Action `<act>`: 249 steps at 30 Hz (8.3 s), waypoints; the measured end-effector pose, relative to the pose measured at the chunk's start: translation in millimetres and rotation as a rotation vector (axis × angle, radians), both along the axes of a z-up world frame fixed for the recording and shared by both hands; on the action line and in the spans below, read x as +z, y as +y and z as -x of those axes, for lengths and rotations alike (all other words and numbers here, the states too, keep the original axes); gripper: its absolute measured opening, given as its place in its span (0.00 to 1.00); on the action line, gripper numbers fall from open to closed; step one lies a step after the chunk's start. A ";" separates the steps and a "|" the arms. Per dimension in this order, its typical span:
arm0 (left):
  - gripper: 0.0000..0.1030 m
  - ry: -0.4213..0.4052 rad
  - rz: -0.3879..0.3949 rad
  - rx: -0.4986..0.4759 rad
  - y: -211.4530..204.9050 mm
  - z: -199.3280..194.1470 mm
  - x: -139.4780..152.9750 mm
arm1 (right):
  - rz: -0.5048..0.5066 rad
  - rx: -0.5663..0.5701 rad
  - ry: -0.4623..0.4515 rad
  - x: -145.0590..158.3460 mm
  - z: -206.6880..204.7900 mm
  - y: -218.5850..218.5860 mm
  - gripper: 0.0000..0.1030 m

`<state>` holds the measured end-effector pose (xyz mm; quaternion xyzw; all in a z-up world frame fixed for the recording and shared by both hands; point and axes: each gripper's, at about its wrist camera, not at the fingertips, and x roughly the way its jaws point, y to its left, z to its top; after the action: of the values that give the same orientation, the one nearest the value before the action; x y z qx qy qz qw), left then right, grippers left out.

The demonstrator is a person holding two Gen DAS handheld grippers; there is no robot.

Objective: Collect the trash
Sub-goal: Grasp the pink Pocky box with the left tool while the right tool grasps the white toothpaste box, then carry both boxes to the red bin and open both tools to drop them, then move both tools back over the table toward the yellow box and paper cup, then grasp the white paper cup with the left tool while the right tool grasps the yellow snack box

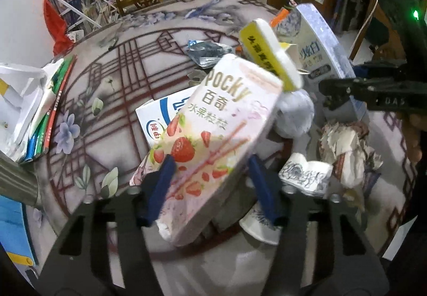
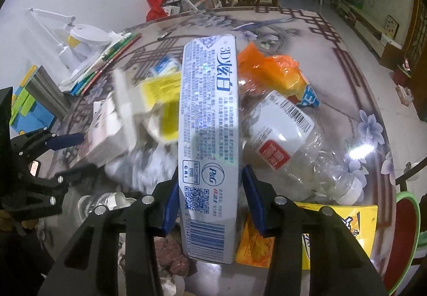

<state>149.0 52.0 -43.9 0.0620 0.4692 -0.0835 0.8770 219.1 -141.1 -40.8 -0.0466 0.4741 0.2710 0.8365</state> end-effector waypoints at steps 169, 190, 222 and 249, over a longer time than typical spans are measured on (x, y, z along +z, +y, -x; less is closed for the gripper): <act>0.94 -0.038 0.365 -0.010 -152.5 -22.6 88.7 | -0.086 -0.442 -0.172 77.2 53.5 -229.4 0.93; 0.95 0.061 0.225 0.036 -41.0 51.4 12.2 | 0.115 -0.137 -0.117 29.2 50.3 -106.8 0.93; 0.94 0.122 0.152 0.105 -28.7 42.9 -38.3 | 0.043 0.165 0.028 -6.6 86.6 -59.7 0.93; 0.85 0.097 -0.048 -0.134 -63.1 28.7 -46.7 | 0.189 0.090 -0.011 -31.0 19.7 -57.1 0.85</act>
<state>120.3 -11.1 -90.5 0.1102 0.5080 -0.1335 0.8438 199.4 -198.1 -71.8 -0.1480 0.4904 0.2623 0.8178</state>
